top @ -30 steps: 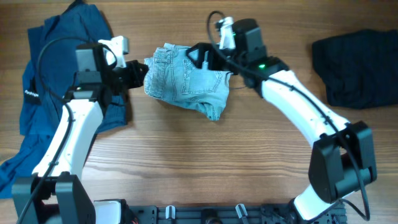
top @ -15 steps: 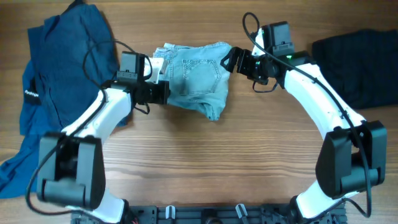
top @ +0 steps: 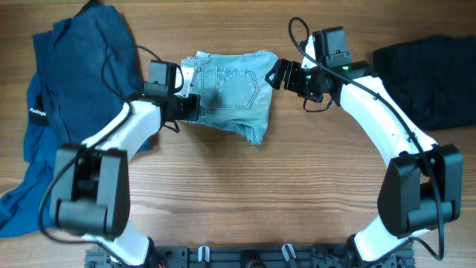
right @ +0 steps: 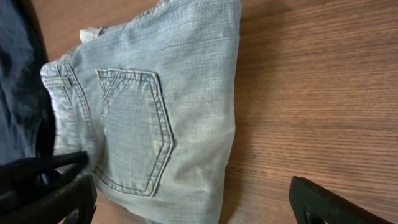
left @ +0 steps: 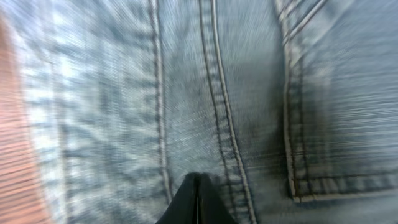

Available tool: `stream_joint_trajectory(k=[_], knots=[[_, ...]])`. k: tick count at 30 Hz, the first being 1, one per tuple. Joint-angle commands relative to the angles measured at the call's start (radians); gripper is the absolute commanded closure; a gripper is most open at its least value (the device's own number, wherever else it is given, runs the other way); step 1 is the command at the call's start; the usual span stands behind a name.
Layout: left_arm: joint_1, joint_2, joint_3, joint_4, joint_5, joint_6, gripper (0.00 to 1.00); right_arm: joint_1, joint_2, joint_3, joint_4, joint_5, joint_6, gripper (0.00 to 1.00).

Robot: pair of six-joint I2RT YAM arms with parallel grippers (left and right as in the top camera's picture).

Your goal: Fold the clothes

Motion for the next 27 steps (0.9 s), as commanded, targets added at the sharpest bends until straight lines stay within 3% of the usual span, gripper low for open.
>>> stream_joint_trajectory(k=[1, 3, 5, 7, 8, 9, 10, 20, 27], knots=[[0.01, -0.205, -0.005, 0.006, -0.039, 0.014, 0.66, 0.002, 0.011, -0.003, -0.037, 0.013, -0.06, 0.0], [0.027, -0.328, -0.005, 0.006, -0.039, 0.006, 0.52, 0.015, 0.011, -0.003, -0.094, 0.014, -0.071, 0.0], [0.051, -0.402, -0.005, 0.003, -0.042, -0.034, 0.46, 0.033, 0.011, -0.003, -0.132, 0.014, -0.07, 0.0], [0.074, -0.447, -0.005, -0.005, -0.042, -0.064, 0.45, 0.059, 0.011, -0.003, -0.161, 0.013, -0.071, 0.12], [0.086, -0.465, -0.005, -0.013, -0.041, -0.078, 0.45, 0.078, 0.011, -0.003, -0.172, 0.013, -0.078, 0.59], [0.098, -0.476, -0.005, -0.021, -0.041, -0.086, 0.44, 0.098, 0.011, -0.003, -0.175, 0.013, -0.101, 0.92], [0.106, -0.477, -0.005, -0.026, -0.042, -0.087, 0.44, 0.115, 0.011, -0.003, -0.174, 0.017, -0.111, 0.96], [0.166, -0.429, -0.006, -0.074, -0.042, -0.087, 0.41, 0.28, 0.012, -0.136, -0.075, 0.002, -0.227, 0.96], [0.169, -0.406, -0.006, -0.074, -0.042, -0.087, 0.41, 0.297, 0.014, -0.286, 0.12, 0.106, -0.171, 0.95]])
